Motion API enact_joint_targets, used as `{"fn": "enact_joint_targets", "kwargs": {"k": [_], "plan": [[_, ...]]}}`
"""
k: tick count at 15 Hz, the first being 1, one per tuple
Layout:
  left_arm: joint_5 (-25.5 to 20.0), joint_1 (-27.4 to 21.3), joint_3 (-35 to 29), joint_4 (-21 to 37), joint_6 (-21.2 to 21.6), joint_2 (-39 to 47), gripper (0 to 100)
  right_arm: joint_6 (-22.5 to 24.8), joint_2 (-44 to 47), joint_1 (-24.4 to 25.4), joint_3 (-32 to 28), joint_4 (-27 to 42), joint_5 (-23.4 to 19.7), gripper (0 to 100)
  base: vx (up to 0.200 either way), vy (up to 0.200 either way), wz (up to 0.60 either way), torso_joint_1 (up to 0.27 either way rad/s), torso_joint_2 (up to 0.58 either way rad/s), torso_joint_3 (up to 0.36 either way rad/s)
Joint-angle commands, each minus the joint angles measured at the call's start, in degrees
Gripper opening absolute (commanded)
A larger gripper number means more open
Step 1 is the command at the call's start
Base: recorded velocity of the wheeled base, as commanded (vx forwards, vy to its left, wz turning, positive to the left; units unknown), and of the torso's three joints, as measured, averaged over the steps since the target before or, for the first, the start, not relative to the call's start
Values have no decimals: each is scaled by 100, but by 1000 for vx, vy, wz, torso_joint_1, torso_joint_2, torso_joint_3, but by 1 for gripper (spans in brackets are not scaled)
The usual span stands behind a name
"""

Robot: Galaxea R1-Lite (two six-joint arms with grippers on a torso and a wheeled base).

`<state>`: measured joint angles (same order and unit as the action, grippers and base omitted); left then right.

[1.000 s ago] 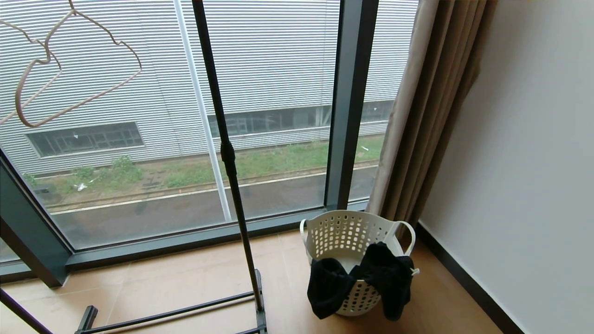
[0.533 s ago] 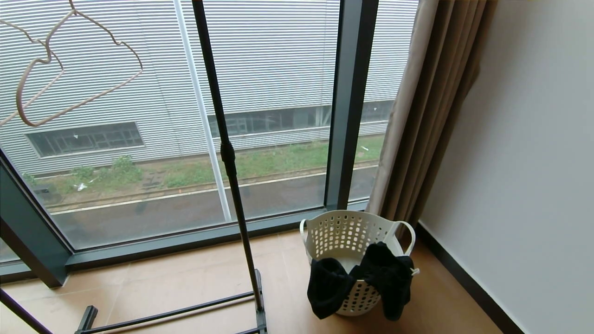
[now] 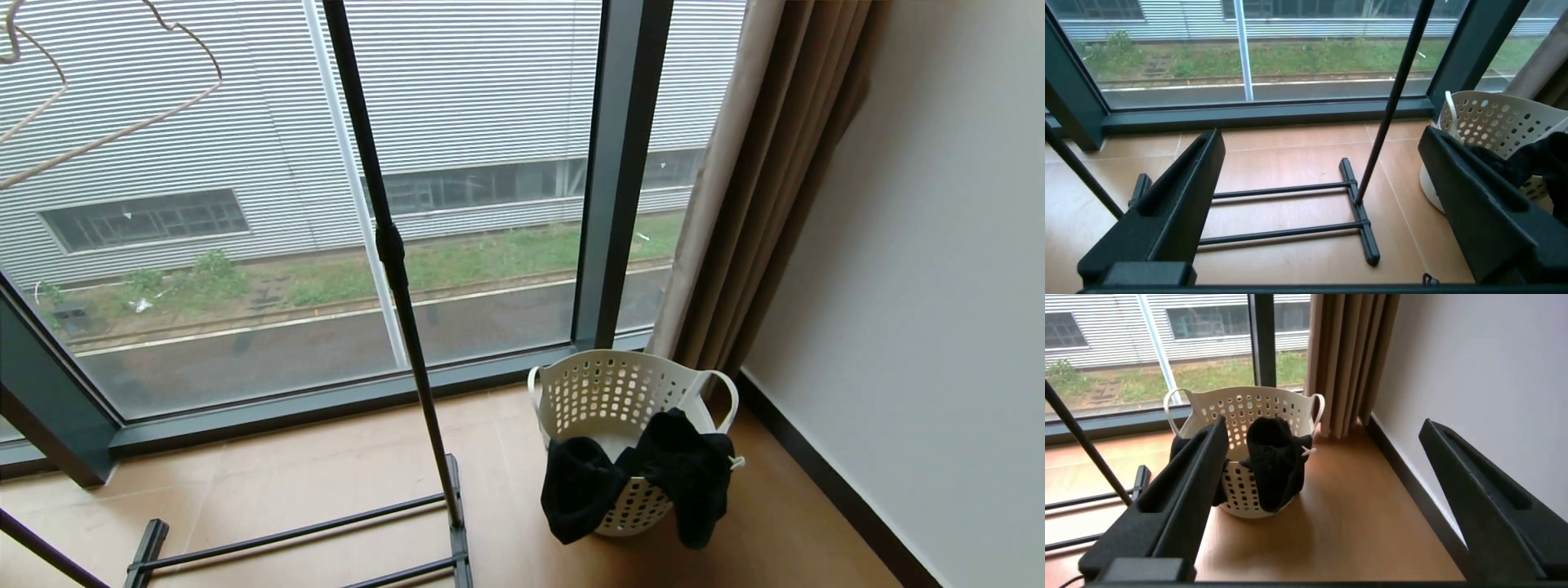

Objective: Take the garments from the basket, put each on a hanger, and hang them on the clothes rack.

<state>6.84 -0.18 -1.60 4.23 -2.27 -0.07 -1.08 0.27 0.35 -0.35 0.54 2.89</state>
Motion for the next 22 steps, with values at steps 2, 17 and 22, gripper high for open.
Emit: {"fn": "enact_joint_targets", "kwargs": {"k": [2, 17, 22], "plan": [[2, 1, 1, -1, -2, 7, 100, -15, 0, 0, -9, -1, 1, 100, 0, 0, 0, 2, 5, -193], [2, -8, 1, -1, 7, 7, 100, -15, 0, 9, -9, -1, 1, 100, 0, 0, 0, 2, 4, -198], [2, -8, 1, -1, 7, 7, 100, -23, 0, 0, 0, -1, 1, 100, 0, 0, 0, 0, 0, -198]]}}
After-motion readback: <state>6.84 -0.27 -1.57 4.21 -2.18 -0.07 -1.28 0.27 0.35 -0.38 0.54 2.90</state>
